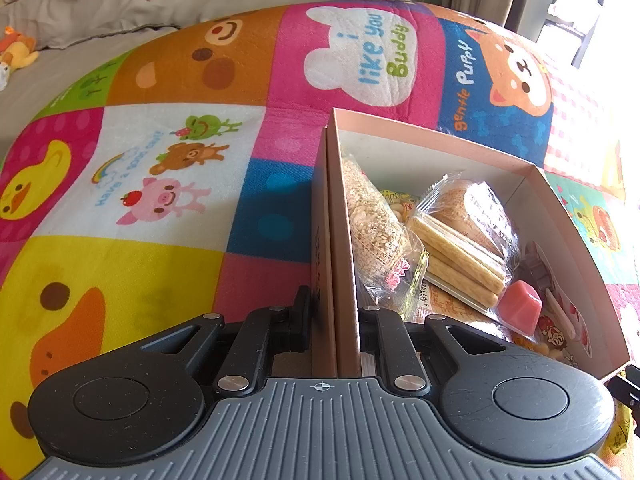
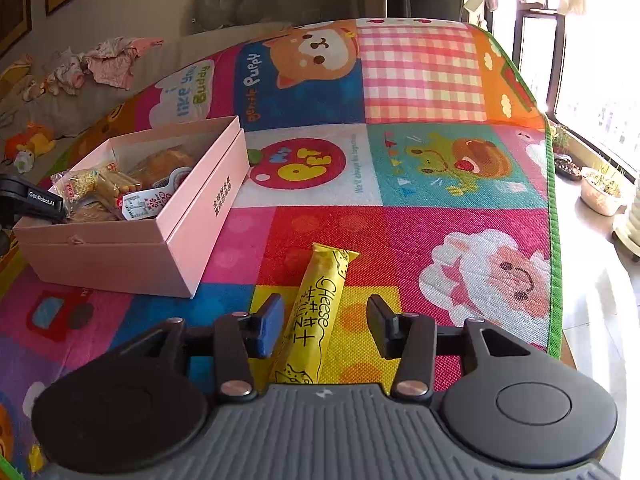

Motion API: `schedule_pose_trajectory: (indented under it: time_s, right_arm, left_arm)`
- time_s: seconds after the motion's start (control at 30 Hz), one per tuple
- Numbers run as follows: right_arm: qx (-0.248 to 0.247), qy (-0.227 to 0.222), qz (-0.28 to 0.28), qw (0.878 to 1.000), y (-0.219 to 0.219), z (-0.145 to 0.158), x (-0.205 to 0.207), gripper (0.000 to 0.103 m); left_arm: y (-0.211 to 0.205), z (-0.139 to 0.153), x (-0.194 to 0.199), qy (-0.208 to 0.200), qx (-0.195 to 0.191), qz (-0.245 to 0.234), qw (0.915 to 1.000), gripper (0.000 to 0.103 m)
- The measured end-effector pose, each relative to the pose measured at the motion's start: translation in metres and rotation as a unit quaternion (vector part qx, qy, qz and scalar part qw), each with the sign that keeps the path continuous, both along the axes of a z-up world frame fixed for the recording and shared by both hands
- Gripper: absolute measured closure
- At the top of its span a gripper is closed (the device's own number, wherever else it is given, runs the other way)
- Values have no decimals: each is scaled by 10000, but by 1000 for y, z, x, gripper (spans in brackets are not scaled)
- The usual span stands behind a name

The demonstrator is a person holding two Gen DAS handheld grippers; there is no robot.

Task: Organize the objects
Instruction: 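Move the right gripper toward the yellow wafer-stick bag, then close the right gripper on the yellow wafer-stick bag and lift it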

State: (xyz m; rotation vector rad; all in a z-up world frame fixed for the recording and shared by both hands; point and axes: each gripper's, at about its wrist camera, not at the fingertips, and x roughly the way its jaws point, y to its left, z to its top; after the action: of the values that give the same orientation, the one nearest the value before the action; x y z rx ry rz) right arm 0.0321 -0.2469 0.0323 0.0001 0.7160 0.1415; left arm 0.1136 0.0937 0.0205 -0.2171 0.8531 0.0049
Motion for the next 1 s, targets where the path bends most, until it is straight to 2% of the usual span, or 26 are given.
schedule_pose_trajectory:
  time_s: [0.17, 0.3, 0.4, 0.63, 0.83, 1.0]
  right_arm:
    - [-21, 79, 25, 10000, 4, -7, 8, 57]
    - [5, 73, 148, 9999, 5, -7, 0, 73]
    - [110, 133, 227, 9996, 3, -5, -9, 77]
    - [506, 475, 579, 9959, -6, 2, -32, 80]
    - [371, 463, 787, 9951, -1, 17, -45, 82]
    - [-111, 390, 994, 9942, 16, 17, -44, 82]
  left_arm:
    - [0, 0, 0, -5, 1, -1, 10000, 88]
    - [-1, 0, 0, -13, -7, -2, 10000, 88]
    - [-1, 0, 0, -6, -3, 1, 10000, 88]
    - [-1, 0, 0, -5, -20, 6, 10000, 88]
    - [0, 1, 1, 14, 16, -11, 10000, 88]
    - [-1, 1, 1, 23, 60, -23, 10000, 88]
